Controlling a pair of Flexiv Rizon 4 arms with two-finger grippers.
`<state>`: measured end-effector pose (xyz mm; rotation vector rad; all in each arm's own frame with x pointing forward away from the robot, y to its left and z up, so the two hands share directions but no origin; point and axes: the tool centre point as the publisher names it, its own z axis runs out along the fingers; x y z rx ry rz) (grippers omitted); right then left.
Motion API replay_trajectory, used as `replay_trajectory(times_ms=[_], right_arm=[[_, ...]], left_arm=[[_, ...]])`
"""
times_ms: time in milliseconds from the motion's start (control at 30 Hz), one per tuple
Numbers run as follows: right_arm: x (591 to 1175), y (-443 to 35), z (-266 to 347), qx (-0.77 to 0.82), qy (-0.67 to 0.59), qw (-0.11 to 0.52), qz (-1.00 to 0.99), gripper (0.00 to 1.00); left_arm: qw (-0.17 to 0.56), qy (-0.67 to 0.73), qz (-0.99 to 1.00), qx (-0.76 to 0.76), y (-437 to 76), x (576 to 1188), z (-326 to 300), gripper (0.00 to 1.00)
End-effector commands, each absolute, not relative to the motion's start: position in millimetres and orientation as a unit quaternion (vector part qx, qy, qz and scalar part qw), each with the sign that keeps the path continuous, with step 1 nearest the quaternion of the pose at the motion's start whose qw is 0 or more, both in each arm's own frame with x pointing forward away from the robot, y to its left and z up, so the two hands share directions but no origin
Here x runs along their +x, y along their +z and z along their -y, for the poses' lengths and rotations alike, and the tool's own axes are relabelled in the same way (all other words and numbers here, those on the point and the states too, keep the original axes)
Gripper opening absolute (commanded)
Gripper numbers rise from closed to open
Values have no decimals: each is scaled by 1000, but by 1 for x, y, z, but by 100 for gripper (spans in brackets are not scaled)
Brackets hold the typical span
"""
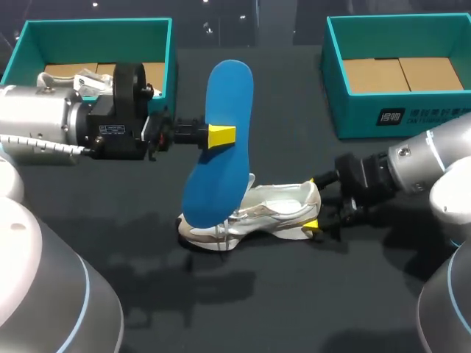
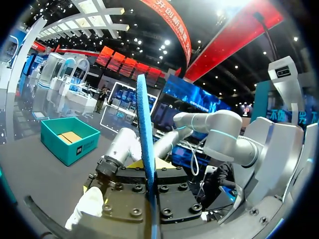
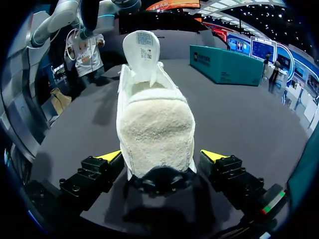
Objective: Take the shoe out of the shoebox, open the shoe tongue, remove and reinsert the insole, then place the shoe into the shoebox
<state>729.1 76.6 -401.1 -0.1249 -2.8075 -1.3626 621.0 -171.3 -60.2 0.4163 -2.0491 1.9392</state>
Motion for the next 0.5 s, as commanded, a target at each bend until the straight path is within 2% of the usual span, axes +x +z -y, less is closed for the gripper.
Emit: replay_trajectory(times_ms=[33, 167, 267, 500], right_arm=[[725, -381, -69, -50, -326, 20, 944, 100], [724, -367, -65, -64, -240, 22, 968, 100], [725, -357, -58, -141, -87, 7, 986, 100], [725, -357, -58, -141, -87, 7, 986, 100]], left_arm=[[143, 674, 710, 145, -61, 619, 171, 0], [143, 674, 710, 145, -61, 619, 171, 0], [143, 674, 710, 145, -61, 619, 171, 0], [143, 674, 710, 145, -61, 619, 171, 0]])
